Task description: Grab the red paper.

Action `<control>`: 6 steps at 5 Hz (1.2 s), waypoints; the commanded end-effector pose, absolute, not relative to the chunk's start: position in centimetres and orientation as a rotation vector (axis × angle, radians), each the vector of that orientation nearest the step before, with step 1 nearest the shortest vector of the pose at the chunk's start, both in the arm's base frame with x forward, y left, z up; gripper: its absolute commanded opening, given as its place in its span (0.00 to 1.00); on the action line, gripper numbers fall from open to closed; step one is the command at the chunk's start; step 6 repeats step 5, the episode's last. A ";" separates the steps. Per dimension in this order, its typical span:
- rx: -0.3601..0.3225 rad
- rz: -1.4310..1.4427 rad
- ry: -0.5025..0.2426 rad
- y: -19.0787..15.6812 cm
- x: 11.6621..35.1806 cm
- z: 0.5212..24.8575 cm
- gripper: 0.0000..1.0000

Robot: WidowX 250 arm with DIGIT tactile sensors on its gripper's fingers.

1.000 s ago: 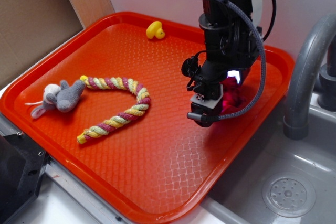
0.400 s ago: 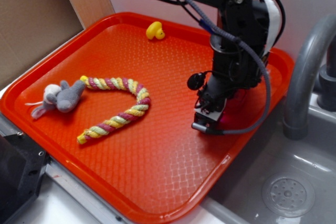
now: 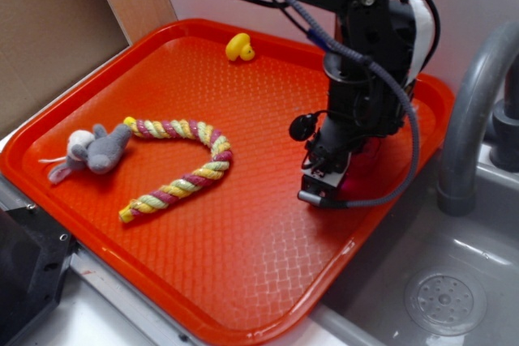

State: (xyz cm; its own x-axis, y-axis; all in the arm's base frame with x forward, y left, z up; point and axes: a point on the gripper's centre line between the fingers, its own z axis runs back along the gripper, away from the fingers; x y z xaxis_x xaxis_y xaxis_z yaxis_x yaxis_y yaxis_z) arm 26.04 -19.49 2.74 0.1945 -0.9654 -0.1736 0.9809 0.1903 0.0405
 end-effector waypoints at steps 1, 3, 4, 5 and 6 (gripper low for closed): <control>0.065 -0.920 -0.134 -12.9 23.8 14.5 0.00; 0.300 -0.418 -0.236 -7.5 20.0 21.4 0.00; 0.329 -0.170 -0.205 -4.9 19.2 23.1 0.00; 0.284 0.086 -0.181 -4.1 19.3 23.3 0.00; 0.284 0.086 -0.181 -4.1 19.3 23.3 0.00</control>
